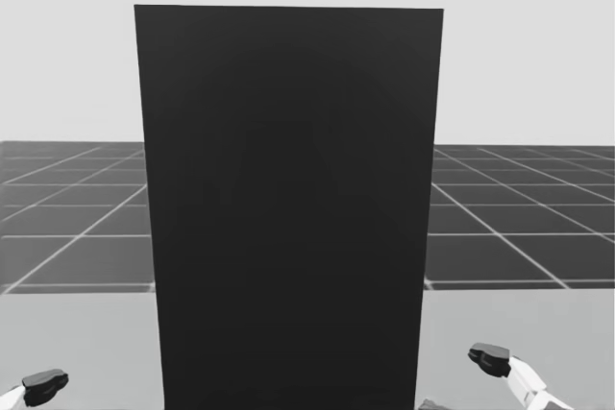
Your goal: Reach around the screen and pick up the object behind it.
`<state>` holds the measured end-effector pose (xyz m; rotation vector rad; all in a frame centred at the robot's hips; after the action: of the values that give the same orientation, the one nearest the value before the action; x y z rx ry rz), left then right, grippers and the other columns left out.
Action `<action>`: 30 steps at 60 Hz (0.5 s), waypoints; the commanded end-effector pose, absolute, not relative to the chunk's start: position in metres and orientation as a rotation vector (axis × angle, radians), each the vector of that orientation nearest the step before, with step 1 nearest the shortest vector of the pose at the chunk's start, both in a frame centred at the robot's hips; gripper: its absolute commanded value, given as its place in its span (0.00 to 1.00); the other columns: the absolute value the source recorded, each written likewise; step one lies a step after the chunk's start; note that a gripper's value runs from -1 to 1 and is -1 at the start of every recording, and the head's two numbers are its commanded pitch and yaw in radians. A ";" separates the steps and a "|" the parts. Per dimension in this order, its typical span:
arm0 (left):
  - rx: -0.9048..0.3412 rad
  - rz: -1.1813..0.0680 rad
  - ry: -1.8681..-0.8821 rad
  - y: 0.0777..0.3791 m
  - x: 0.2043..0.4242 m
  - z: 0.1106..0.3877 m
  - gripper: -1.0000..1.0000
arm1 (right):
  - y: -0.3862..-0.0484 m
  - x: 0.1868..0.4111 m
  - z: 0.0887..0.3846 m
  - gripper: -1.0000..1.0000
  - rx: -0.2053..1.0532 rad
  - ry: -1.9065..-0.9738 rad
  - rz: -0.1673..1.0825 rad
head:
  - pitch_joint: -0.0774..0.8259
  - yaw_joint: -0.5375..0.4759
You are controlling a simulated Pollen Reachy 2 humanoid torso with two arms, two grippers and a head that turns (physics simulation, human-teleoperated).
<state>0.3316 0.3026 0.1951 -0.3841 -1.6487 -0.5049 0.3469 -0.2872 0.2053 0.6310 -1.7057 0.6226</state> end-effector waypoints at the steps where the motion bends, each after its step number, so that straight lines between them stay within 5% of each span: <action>1: -0.527 -0.676 -1.585 0.299 0.314 0.202 0.00 | -0.283 0.332 0.203 0.00 0.723 -1.646 0.756 | 0.16 0.50; 16: -0.629 -0.800 -1.510 0.291 0.303 0.200 0.00 | -0.286 0.327 0.193 0.00 0.702 -1.533 0.712 | 0.18 0.48; 30: -0.627 -0.827 -1.495 0.282 0.306 0.191 0.00 | -0.274 0.351 0.158 0.00 0.706 -1.527 0.739 | 0.21 0.47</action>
<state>0.3062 0.2876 0.1946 -0.6120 -1.5093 -0.7968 0.3399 -0.2830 0.1759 0.6955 -1.5497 0.7133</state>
